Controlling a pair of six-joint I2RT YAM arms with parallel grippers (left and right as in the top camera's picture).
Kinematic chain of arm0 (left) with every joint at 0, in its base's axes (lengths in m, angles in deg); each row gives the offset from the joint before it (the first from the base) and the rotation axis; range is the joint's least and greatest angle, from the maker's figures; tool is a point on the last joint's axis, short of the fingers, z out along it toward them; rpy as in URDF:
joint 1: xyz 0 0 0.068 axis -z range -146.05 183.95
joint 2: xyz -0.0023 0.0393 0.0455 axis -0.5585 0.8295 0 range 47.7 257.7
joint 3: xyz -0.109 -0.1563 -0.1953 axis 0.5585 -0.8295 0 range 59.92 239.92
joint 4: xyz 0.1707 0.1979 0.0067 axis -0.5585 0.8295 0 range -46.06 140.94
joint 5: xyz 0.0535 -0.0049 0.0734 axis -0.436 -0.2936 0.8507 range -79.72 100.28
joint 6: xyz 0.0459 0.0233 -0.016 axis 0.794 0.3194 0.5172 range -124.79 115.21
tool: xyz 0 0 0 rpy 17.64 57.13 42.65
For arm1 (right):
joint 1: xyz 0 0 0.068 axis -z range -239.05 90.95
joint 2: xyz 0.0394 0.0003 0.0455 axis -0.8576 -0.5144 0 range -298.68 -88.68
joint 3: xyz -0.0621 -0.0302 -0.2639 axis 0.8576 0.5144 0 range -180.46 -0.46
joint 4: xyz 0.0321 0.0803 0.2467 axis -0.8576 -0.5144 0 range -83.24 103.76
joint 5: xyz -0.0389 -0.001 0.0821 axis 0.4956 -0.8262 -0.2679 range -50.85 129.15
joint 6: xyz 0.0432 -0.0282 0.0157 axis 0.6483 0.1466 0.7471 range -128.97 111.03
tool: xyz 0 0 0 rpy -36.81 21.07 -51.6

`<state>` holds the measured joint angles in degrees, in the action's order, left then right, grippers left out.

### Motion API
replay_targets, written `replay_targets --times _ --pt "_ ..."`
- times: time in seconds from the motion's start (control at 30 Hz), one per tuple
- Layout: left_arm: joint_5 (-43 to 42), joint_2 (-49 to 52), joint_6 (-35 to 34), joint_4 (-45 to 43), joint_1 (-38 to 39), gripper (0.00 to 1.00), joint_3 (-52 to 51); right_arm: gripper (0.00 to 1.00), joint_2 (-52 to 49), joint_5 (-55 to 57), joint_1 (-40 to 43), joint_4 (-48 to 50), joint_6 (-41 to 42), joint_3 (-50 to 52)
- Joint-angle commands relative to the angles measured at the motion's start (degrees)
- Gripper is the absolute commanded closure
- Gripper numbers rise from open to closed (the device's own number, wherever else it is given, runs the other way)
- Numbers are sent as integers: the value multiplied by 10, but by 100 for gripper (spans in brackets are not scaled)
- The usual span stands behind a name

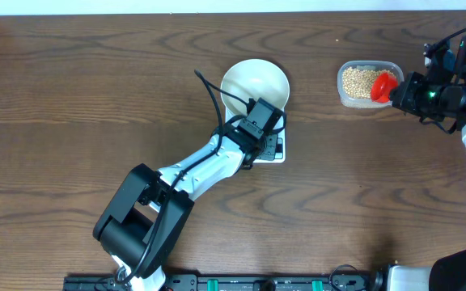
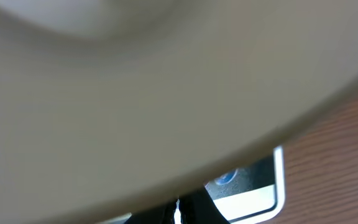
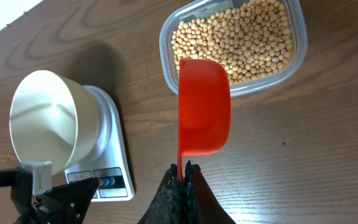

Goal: Scoop item into bowl and weigh 50g on scale

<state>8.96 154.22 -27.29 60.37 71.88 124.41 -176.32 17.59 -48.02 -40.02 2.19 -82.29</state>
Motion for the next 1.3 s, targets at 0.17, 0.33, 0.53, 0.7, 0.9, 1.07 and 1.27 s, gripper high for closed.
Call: replay_targets --times 0.17,0.33,0.53,0.7,0.9,1.07,1.27 --pt "7 17 -18 -33 -1 93 -39 99 7 2 4 -1 -10 -9" --pt "7 27 -18 -50 -2 93 -39 99 7 3 4 -5 -10 -9" --pt "7 28 -18 -52 -2 93 -40 99 7 3 4 -7 -10 -9" --pt "3 28 -18 -48 -2 93 -40 99 7 3 4 -7 -10 -9" --pt "3 26 -18 -47 9 93 -40 99 7 3 4 -7 -12 -9" --pt "3 18 -11 -47 23 93 -39 99 7 5 4 -7 -12 -9" --pt "10 9 -5 -46 23 93 -39 99 7 5 4 -7 -12 -9"
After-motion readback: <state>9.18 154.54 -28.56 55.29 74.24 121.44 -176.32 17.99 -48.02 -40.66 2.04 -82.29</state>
